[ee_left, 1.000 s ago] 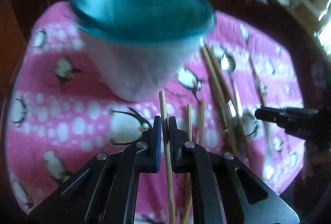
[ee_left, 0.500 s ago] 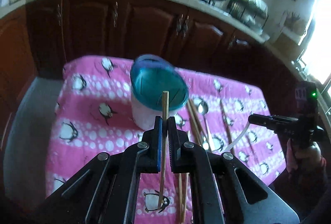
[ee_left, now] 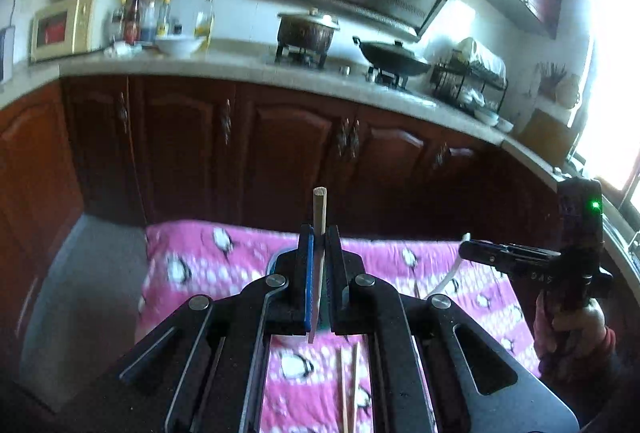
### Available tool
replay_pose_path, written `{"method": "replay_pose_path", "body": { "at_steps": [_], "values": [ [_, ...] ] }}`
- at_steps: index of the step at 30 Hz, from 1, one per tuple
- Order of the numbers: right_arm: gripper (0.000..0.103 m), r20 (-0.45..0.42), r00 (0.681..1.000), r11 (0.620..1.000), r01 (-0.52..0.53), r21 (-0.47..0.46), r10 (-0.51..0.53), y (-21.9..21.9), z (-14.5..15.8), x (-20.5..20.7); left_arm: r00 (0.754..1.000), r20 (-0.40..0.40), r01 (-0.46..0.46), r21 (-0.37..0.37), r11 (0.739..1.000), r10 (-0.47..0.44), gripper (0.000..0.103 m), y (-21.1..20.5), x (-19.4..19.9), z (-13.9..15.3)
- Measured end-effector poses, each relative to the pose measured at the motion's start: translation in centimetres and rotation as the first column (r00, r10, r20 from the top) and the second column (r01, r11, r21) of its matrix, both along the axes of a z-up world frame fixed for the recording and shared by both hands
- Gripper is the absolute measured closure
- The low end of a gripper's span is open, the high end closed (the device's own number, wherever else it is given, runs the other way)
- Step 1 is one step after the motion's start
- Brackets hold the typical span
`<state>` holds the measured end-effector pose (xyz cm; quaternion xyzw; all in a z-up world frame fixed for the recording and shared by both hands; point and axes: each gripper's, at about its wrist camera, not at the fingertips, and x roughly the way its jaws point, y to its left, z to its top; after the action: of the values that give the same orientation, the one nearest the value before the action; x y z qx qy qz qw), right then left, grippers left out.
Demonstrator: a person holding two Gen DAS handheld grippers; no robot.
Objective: Organize utensils
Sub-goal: 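Lower the chopstick into the white holder with the left tool while the right tool drops the spoon in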
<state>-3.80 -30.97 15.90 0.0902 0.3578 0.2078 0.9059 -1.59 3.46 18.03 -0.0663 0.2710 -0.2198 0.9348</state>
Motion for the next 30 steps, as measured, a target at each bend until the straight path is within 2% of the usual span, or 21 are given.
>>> {"method": "replay_pose_path", "body": {
  "at_steps": [5, 11, 19, 25, 30],
  "values": [
    [0.090, 0.042, 0.999, 1.000, 0.014, 0.016, -0.014, 3.0, 1.5, 3.4, 0.999, 0.033, -0.039, 0.025, 0.999, 0.038, 0.099, -0.8, 2.5, 0.8],
    [0.090, 0.045, 0.996, 0.997, 0.072, 0.009, -0.073, 5.8, -0.2, 7.3, 0.997, 0.007, -0.079, 0.082, 0.993, 0.079, 0.099, -2.0, 5.3, -1.7],
    [0.090, -0.034, 0.987, 0.987, 0.155, -0.029, -0.156, 7.9, -5.0, 11.0, 0.993, -0.061, -0.098, 0.113, 0.989, 0.106, 0.099, -3.2, 7.3, -6.0],
    [0.090, -0.110, 0.986, 0.990, 0.122, -0.069, -0.129, 8.5, -7.8, 12.8, 0.988, -0.100, -0.101, 0.123, 0.987, 0.114, 0.099, -3.8, 8.1, -8.4],
    [0.091, -0.188, 0.977, 0.995, 0.088, -0.048, -0.096, 8.3, -10.1, 13.9, 0.983, -0.131, -0.114, 0.118, 0.986, 0.130, 0.099, -3.9, 8.4, -9.7]
  ]
}}
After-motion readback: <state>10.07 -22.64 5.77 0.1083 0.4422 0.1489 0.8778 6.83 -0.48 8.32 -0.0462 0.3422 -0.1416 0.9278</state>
